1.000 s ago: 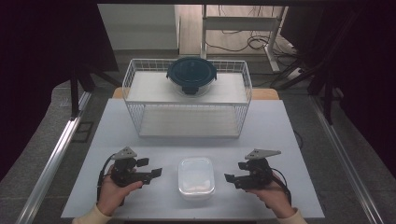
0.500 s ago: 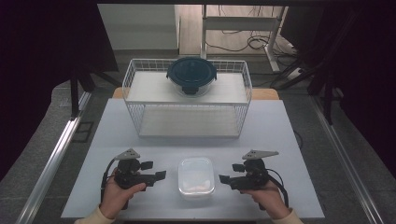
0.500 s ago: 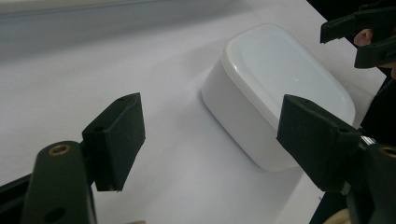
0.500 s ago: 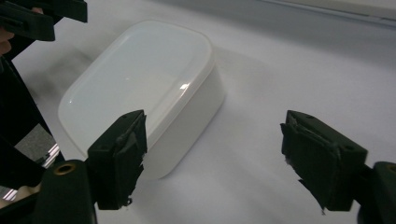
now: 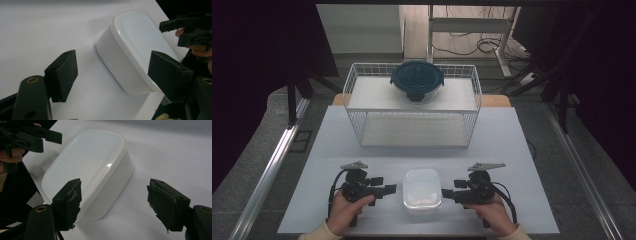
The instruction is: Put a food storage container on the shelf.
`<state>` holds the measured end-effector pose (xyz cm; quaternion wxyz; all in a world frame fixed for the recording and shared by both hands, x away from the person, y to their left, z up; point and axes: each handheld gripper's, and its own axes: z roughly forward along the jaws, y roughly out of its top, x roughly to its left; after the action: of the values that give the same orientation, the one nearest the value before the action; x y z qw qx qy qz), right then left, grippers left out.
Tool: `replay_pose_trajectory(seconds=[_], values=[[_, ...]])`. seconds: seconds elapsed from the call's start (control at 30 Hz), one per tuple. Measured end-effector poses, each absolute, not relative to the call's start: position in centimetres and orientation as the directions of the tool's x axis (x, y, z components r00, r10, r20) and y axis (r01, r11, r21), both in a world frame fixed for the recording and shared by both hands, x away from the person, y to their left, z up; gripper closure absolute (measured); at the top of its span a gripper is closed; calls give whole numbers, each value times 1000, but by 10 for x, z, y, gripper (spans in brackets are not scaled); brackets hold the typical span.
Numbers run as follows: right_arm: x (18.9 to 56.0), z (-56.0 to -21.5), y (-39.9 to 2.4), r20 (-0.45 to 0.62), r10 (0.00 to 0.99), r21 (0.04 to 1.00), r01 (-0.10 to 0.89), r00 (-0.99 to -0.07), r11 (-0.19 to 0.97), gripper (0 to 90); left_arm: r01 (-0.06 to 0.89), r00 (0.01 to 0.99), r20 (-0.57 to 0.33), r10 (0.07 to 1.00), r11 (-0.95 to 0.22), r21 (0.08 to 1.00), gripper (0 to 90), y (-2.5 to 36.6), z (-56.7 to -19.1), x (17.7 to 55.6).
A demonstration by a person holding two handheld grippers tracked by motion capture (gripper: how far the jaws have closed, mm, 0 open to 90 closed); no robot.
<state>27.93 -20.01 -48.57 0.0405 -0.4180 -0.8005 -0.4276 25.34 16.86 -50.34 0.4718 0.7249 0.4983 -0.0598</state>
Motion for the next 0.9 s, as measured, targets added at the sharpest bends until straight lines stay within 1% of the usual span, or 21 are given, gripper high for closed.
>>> replay_pose_trajectory(seconds=[0.3, 0.43, 0.47, 0.53, 0.7, 0.73, 0.77, 0.83, 0.87, 0.9], values=[[284, -488, -195, 493, 617, 626, 743, -613, 238, 320, 807, 477, -602, 640, -48, 588, 247, 156, -508, 259], [287, -489, -190, 514, 611, 611, 757, -602, 231, 350, 823, 467, -635, 616, -40, 567, 278, 150, -510, 260], [288, -490, -187, 526, 605, 604, 763, -598, 229, 364, 832, 459, -656, 599, -30, 554, 289, 148, -511, 260], [289, -491, -186, 529, 604, 601, 766, -596, 230, 375, 832, 460, -659, 595, -30, 553, 304, 148, -512, 260], [290, -494, -182, 553, 596, 588, 779, -582, 215, 424, 848, 441, -687, 578, -17, 530, 373, 145, -514, 263], [291, -494, -182, 558, 594, 586, 782, -579, 213, 441, 853, 435, -695, 573, -13, 522, 382, 145, -514, 263], [291, -494, -180, 564, 590, 583, 785, -577, 210, 476, 859, 427, -707, 564, -8, 512, 419, 144, -516, 264], [291, -495, -180, 569, 588, 582, 787, -575, 207, 488, 865, 419, -718, 556, -4, 502, 430, 143, -517, 265], [291, -495, -180, 580, 586, 574, 794, -565, 198, 512, 880, 403, -747, 529, -1, 475, 465, 143, -520, 266], [291, -495, -180, 580, 586, 574, 794, -565, 198, 512, 880, 403, -747, 529, -1, 475, 483, 143, -520, 266]])
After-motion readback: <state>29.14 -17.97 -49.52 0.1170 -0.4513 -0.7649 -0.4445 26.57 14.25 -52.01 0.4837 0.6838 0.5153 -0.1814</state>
